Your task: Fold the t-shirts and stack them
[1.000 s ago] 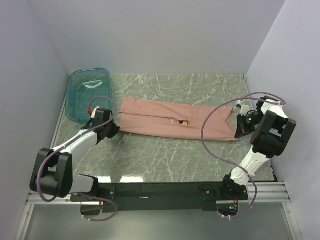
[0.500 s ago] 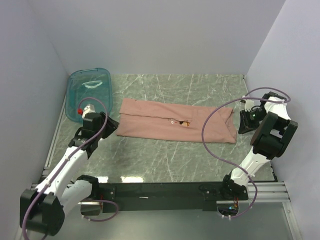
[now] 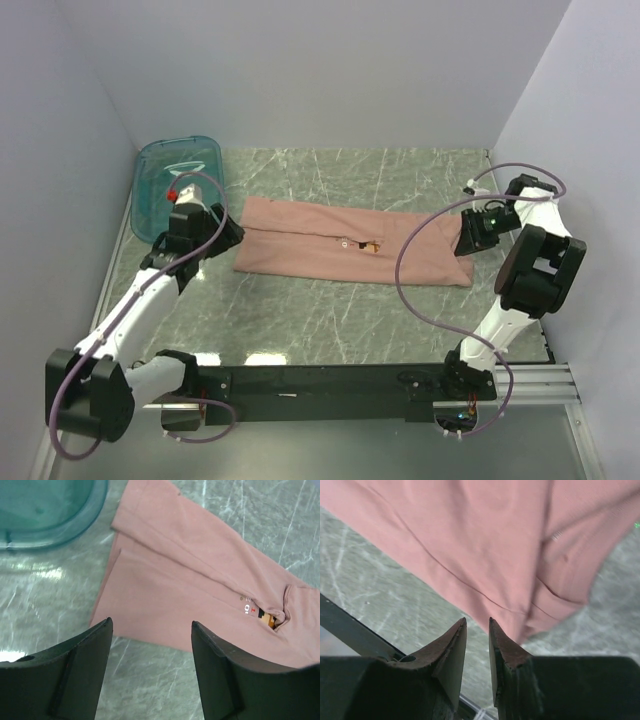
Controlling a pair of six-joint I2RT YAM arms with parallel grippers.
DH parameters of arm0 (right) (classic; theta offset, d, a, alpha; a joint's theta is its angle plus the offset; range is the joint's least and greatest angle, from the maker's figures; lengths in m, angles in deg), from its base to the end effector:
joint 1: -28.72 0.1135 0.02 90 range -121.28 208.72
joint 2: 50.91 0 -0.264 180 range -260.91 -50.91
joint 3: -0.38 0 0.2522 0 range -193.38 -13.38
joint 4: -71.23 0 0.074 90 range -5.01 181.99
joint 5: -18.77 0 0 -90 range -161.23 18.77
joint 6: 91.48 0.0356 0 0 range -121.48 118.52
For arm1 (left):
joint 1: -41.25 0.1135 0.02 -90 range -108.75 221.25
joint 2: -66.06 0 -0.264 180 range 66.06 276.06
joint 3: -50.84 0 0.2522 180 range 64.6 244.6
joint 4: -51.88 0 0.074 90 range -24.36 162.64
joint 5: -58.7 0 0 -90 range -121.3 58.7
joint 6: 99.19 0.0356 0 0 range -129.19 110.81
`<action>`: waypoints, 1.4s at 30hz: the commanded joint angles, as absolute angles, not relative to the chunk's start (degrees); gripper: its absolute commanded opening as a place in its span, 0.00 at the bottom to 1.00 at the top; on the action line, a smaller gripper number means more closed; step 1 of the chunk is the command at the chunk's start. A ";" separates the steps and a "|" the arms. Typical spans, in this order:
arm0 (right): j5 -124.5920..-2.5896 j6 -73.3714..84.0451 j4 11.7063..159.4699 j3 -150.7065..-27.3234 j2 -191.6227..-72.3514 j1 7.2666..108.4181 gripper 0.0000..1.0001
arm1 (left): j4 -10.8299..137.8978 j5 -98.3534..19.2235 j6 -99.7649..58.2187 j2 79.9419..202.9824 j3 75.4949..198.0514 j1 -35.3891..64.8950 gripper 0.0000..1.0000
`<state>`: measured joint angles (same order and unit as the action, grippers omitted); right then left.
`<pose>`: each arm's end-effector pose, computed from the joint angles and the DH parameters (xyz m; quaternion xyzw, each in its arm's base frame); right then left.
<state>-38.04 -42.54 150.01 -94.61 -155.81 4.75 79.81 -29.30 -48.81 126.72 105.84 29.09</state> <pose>0.3174 -0.1198 0.2215 -0.1456 0.9472 0.2349 0.1627 0.2279 -0.0478 0.2581 -0.2171 0.8540 -0.1925 0.4318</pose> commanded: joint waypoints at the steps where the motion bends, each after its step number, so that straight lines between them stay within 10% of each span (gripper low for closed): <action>1: -33.80 -40.77 148.01 -94.68 -151.46 5.69 0.32 | 76.97 -33.06 -43.22 129.59 111.18 29.30 0.69; 11: -36.94 -36.20 142.74 -99.15 -153.38 10.17 0.33 | 77.94 -36.31 -39.96 136.02 116.99 29.30 0.69; 23: -49.86 -40.58 153.54 -132.02 -177.99 18.51 0.47 | 80.05 -34.56 -45.66 123.47 105.58 29.39 0.69; 42: -59.89 -46.65 146.34 -133.71 -185.82 23.97 0.50 | 83.57 -32.54 -48.48 120.20 103.54 29.39 0.69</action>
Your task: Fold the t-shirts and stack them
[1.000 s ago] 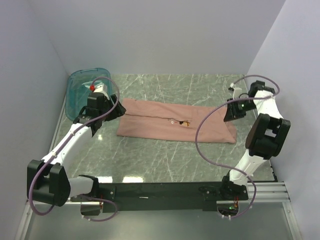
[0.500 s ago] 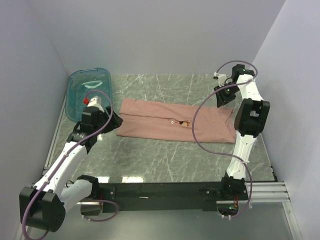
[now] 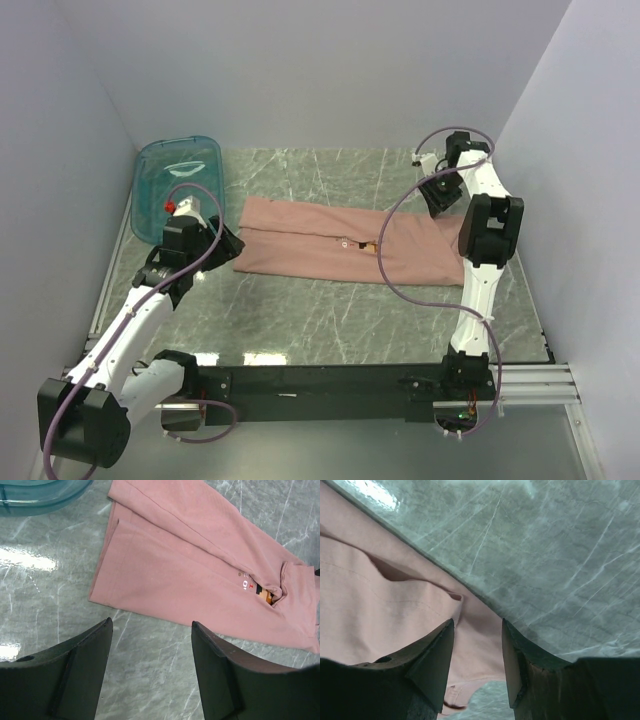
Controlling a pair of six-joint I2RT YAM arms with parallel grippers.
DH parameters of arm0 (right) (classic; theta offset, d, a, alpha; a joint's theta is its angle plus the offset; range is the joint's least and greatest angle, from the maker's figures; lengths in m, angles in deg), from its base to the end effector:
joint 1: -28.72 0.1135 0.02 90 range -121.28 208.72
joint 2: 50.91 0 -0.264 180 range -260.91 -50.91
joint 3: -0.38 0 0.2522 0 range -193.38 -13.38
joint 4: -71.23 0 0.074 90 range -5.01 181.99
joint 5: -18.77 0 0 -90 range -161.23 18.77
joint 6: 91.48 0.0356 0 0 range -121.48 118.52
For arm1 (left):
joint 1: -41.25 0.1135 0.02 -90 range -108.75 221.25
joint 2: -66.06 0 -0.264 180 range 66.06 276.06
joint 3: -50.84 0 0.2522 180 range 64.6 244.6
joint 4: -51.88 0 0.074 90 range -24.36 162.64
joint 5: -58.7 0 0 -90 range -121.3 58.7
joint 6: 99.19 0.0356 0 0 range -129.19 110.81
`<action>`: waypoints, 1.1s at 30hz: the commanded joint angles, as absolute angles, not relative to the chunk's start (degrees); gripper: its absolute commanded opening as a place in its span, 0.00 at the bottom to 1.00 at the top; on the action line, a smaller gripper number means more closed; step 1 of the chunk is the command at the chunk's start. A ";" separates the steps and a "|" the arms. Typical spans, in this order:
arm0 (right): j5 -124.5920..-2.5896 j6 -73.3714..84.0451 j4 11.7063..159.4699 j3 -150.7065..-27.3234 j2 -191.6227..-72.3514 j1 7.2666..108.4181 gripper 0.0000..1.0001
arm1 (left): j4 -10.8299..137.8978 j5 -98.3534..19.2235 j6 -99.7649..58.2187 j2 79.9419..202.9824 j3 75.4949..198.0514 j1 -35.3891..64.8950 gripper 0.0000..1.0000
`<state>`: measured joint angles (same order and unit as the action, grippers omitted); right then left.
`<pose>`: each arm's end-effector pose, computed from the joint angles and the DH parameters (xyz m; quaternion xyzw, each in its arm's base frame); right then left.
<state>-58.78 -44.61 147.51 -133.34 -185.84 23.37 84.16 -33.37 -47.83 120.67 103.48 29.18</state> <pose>0.4808 -0.0373 0.1889 -0.3311 0.9311 0.0538 0.1430 0.2048 -0.0451 0.2584 -0.1949 0.8621 -0.2146 0.4156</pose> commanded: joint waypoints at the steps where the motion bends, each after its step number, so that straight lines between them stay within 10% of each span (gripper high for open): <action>1: -59.98 -46.65 145.91 -133.09 -185.30 24.06 0.50 | 83.65 -32.53 -48.57 120.20 103.45 29.39 0.69; 23: -63.50 -47.88 145.28 -133.09 -188.45 24.32 0.38 | 84.09 -32.36 -48.83 120.64 103.63 29.39 0.69; 29: -63.15 -48.94 146.60 -133.79 -189.42 24.23 0.26 | 84.36 -32.27 -49.01 120.46 103.63 29.39 0.68; 33: -63.67 -49.64 146.52 -133.88 -189.51 24.32 0.00 | 83.92 -32.53 -49.45 120.55 103.19 29.39 0.68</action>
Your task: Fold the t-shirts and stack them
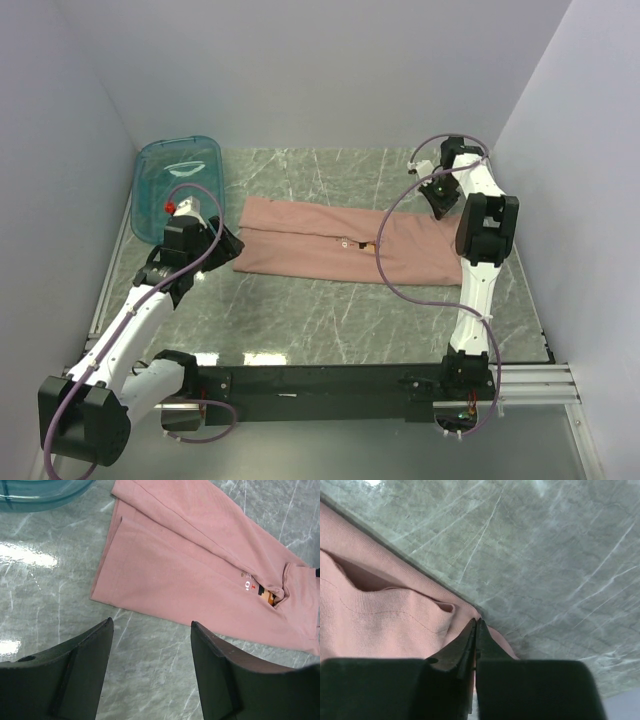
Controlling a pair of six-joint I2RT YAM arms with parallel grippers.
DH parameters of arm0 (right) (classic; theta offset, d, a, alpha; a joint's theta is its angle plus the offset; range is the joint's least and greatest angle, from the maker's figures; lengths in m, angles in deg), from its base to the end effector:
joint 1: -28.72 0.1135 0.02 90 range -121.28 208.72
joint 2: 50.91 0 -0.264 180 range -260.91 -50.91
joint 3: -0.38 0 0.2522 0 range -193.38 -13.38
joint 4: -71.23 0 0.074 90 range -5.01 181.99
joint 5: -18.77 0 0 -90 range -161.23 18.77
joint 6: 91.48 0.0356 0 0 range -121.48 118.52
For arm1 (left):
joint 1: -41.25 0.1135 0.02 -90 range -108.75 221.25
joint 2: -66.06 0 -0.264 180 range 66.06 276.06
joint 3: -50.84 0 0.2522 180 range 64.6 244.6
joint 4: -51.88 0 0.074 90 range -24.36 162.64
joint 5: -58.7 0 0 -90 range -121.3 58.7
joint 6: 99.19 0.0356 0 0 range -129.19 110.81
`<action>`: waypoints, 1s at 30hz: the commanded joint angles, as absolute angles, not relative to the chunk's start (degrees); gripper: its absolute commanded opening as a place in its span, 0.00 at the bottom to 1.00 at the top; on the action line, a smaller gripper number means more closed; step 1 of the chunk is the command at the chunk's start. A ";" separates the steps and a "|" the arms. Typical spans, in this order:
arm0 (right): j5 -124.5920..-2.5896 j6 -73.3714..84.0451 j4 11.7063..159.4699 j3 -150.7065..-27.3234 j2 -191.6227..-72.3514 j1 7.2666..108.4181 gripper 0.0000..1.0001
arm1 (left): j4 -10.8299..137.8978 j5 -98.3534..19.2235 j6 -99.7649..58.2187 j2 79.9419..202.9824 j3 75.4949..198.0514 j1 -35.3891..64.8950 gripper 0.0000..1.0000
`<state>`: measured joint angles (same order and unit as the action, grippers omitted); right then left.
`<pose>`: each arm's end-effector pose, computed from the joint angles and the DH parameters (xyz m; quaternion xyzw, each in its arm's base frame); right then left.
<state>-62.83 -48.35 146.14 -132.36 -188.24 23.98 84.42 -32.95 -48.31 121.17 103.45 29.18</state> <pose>0.4842 -0.0349 0.1649 -0.3632 0.9244 0.0259 0.1139 0.2058 -0.0451 0.2561 -0.2010 0.8640 -0.2108 0.4106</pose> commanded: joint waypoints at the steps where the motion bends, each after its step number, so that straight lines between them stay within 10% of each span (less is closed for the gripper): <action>1: -64.02 -49.55 146.08 -133.88 -189.60 24.32 0.00 | 84.01 -32.53 -49.45 120.64 103.19 29.39 0.68; 20: -78.43 -51.22 117.45 -144.60 -193.64 28.10 0.00 | 84.18 -31.48 -49.71 124.77 105.03 29.39 0.68; 26: -82.65 -48.77 105.33 -146.01 -194.17 30.21 0.51 | 84.18 -31.48 -49.62 126.35 106.35 29.39 0.67; 30: -82.05 -45.34 104.23 -146.62 -190.76 30.47 0.64 | 84.18 -31.48 -49.62 126.17 106.70 29.39 0.67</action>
<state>-80.75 -48.55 110.55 -143.64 -193.93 29.91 84.55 -32.28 -49.33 126.55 103.87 29.18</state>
